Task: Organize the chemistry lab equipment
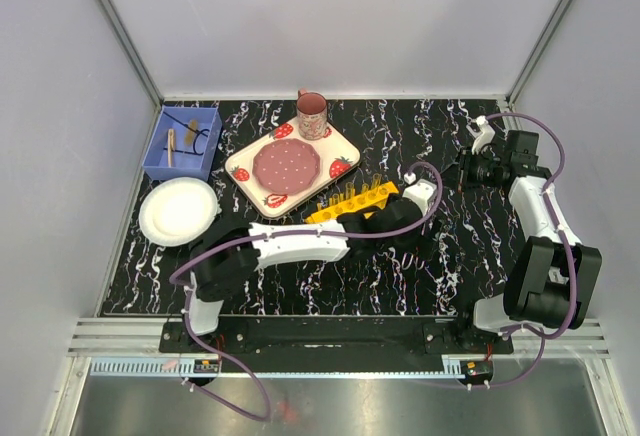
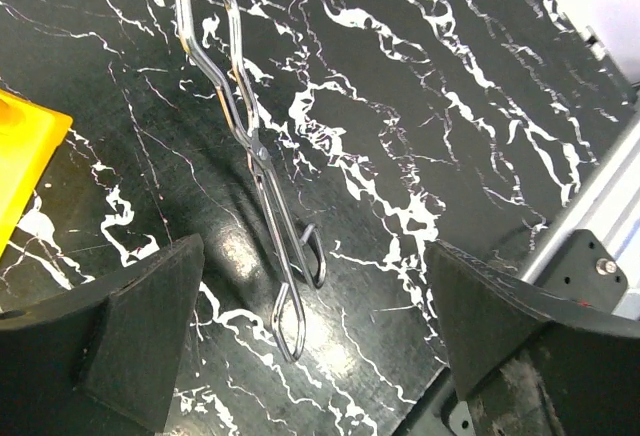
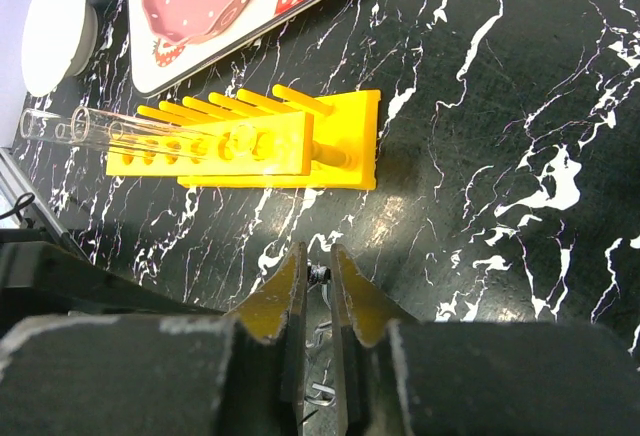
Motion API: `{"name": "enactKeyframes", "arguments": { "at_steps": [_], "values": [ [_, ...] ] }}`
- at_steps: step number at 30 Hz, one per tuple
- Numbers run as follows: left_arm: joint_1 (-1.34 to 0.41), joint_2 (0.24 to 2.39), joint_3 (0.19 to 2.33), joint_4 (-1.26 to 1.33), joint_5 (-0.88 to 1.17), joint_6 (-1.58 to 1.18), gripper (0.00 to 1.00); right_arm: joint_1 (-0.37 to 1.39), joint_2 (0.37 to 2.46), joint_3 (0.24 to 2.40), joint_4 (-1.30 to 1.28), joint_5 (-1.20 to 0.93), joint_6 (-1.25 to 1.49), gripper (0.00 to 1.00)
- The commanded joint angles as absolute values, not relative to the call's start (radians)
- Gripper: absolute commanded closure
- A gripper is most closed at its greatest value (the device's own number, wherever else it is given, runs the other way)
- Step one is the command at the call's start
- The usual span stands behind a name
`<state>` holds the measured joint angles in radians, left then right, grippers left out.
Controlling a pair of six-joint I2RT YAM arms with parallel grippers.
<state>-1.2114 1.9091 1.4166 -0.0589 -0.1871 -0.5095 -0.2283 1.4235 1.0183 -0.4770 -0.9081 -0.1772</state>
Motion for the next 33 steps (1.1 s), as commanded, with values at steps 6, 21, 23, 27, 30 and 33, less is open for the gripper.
{"name": "enactKeyframes", "arguments": {
  "at_steps": [6,21,23,27,30,33],
  "values": [
    [-1.212,2.019,1.532,-0.058,-0.233,-0.532,0.21,-0.232,1.402,1.022,-0.482,-0.966,-0.163,1.00],
    [-1.187,2.115,1.618,-0.078,-0.209,-0.552,0.83,-0.232,1.387,1.023,-0.491,-0.973,-0.173,1.00],
    [-1.183,2.117,1.618,-0.074,-0.193,-0.555,0.90,-0.232,1.382,1.025,-0.491,-0.974,-0.175,1.00],
    [-1.175,2.115,1.612,-0.055,-0.158,-0.552,1.00,-0.233,1.370,1.022,-0.492,-0.986,-0.178,1.00],
    [-1.174,2.071,1.560,-0.003,-0.106,-0.542,1.00,-0.235,1.355,1.022,-0.502,-1.022,-0.195,1.00],
    [-1.175,1.985,1.473,0.049,-0.057,-0.522,1.00,-0.239,1.329,1.040,-0.547,-1.058,-0.247,0.71]
  ]
}}
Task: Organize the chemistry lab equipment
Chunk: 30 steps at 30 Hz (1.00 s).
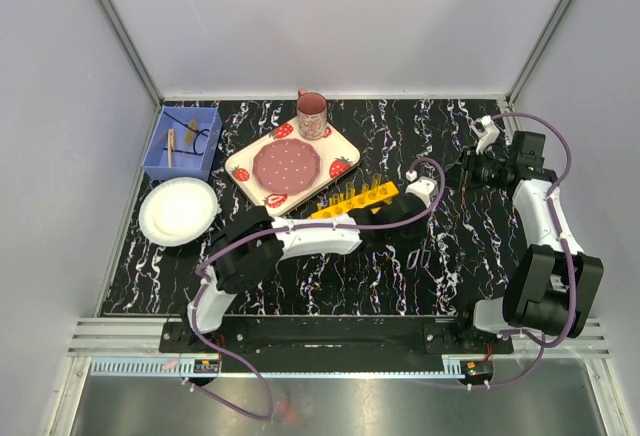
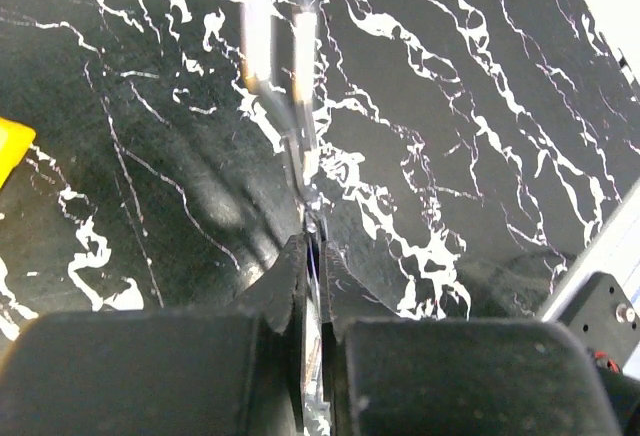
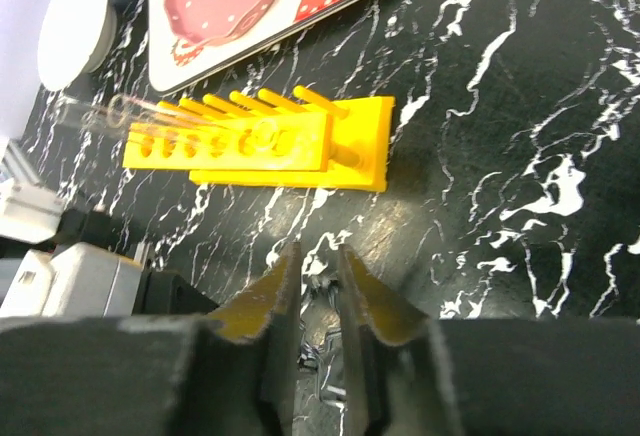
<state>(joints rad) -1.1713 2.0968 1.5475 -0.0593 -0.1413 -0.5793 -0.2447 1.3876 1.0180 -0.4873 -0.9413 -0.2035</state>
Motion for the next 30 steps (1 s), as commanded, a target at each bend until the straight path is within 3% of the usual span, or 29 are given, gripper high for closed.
{"name": "enactKeyframes", "arguments": {
  "at_steps": [1,2,3,8,19,25,30],
  "values": [
    [-1.175,1.961,1.421,0.052,-0.035,-0.512,1.00,-0.241,1.318,1.045,-0.560,-1.068,-0.280,0.62],
    [-1.174,1.906,1.393,0.063,-0.022,-0.505,1.00,-0.244,1.293,1.049,-0.592,-1.097,-0.305,0.54],
    [-1.173,1.878,1.366,0.064,-0.014,-0.499,1.00,-0.244,1.276,1.058,-0.609,-1.109,-0.328,0.37],
    [-1.173,1.709,1.178,0.066,0.077,-0.463,1.00,-0.245,1.140,1.040,-0.657,-1.157,-0.434,0.13],
    [-1.141,1.262,0.996,-0.222,0.118,-0.443,1.00,-0.279,0.989,0.997,-0.615,-1.083,-0.420,0.06],
    [-0.861,1.063,1.049,-0.596,0.150,-0.341,1.00,-0.305,0.970,0.979,-0.572,-1.060,-0.388,0.06],
    [-0.455,1.014,1.147,-0.741,0.169,-0.258,1.00,-0.313,0.974,0.973,-0.560,-1.046,-0.365,0.06]
  ]
}}
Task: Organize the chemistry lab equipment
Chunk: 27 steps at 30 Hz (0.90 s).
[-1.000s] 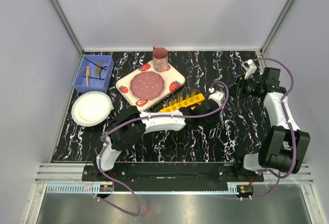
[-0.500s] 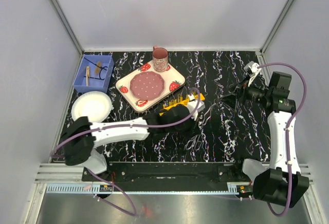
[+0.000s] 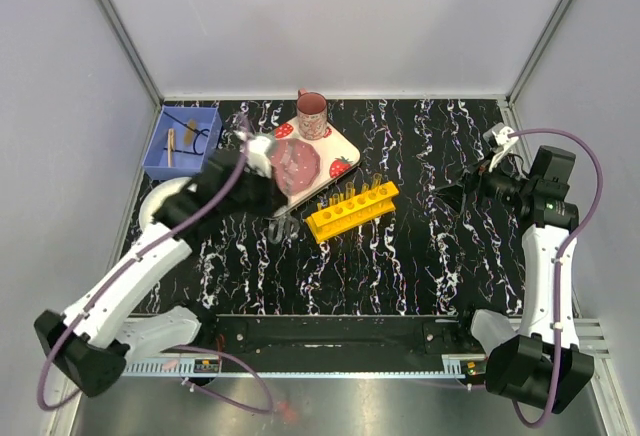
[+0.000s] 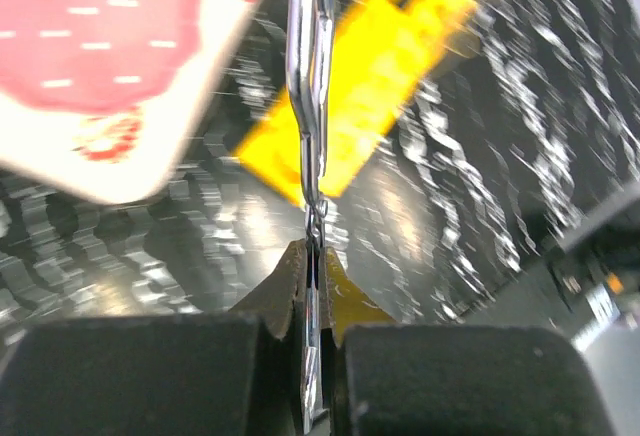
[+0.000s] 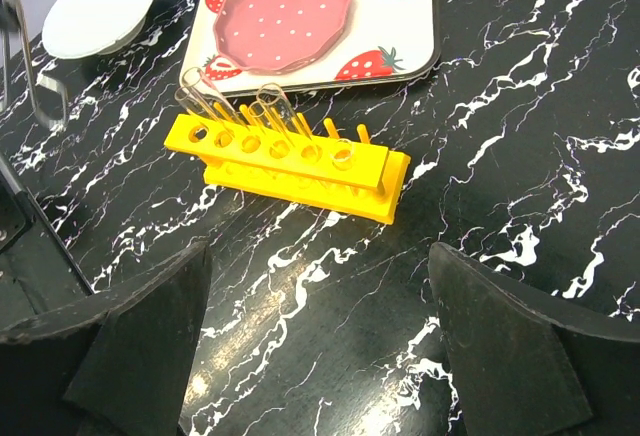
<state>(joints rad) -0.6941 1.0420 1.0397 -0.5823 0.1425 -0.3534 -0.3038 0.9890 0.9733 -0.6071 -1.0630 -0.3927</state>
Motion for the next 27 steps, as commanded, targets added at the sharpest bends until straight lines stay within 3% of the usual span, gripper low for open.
{"name": "enactKeyframes", "arguments": {
  "at_steps": [1,4,10,20,27],
  "values": [
    [-0.396,1.025,1.158,-0.750,0.184,-0.253,1.00,-0.314,0.976,0.973,-0.555,-1.048,-0.364,0.06],
    [-0.145,1.097,1.187,-0.717,0.199,-0.252,1.00,-0.316,0.976,0.973,-0.555,-1.054,-0.356,0.06],
    [0.092,1.376,1.374,-0.686,0.198,-0.267,1.00,-0.322,0.963,0.966,-0.552,-1.074,-0.344,0.06],
    [0.235,1.931,2.000,-0.917,0.184,-0.232,1.00,-0.327,0.942,0.976,-0.554,-1.075,-0.327,0.05],
    [0.290,2.048,2.057,-0.930,0.209,-0.267,1.00,-0.327,0.956,0.986,-0.564,-1.080,-0.321,0.05]
  ]
}}
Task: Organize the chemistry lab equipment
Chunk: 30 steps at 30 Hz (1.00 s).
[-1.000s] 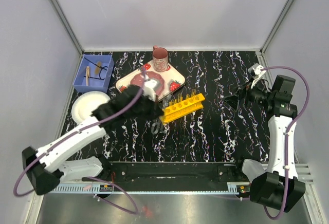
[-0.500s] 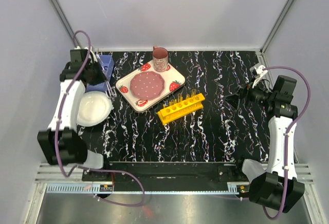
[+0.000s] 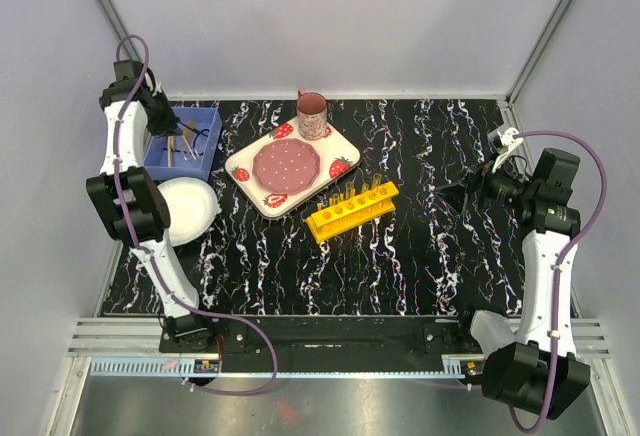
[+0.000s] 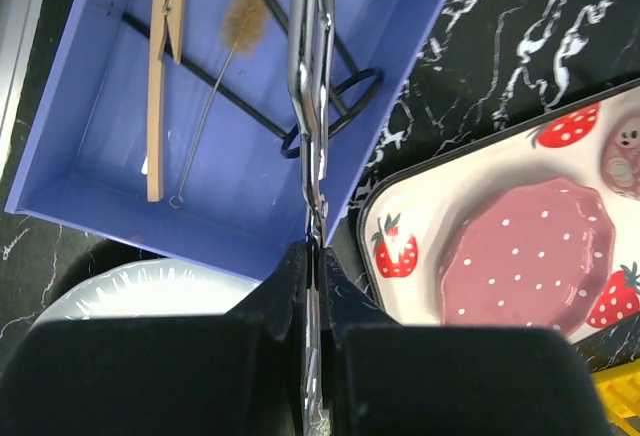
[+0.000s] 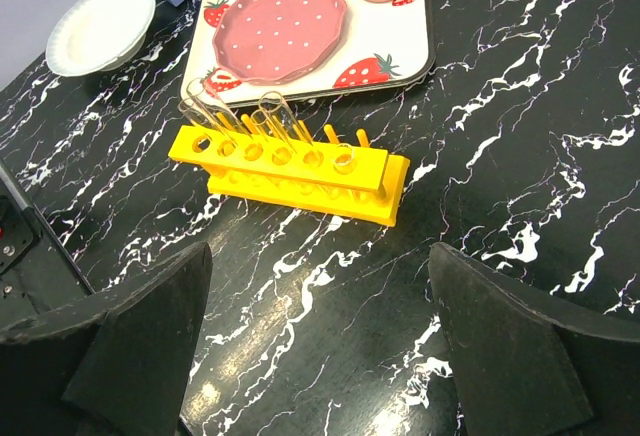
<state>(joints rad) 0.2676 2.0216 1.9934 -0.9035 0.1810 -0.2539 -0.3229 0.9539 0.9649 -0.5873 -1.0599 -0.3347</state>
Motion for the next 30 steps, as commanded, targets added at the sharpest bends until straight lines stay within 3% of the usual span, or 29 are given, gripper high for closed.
{"name": "enactKeyframes", "arguments": {
  "at_steps": [1,30],
  "values": [
    [0.294,2.054,2.060,-0.928,0.210,-0.271,1.00,-0.328,0.957,0.988,-0.566,-1.080,-0.321,0.05],
    [0.382,2.164,2.054,-0.882,0.391,-0.430,0.97,-0.341,0.989,0.985,-0.568,-1.078,-0.319,0.05]
  ]
}}
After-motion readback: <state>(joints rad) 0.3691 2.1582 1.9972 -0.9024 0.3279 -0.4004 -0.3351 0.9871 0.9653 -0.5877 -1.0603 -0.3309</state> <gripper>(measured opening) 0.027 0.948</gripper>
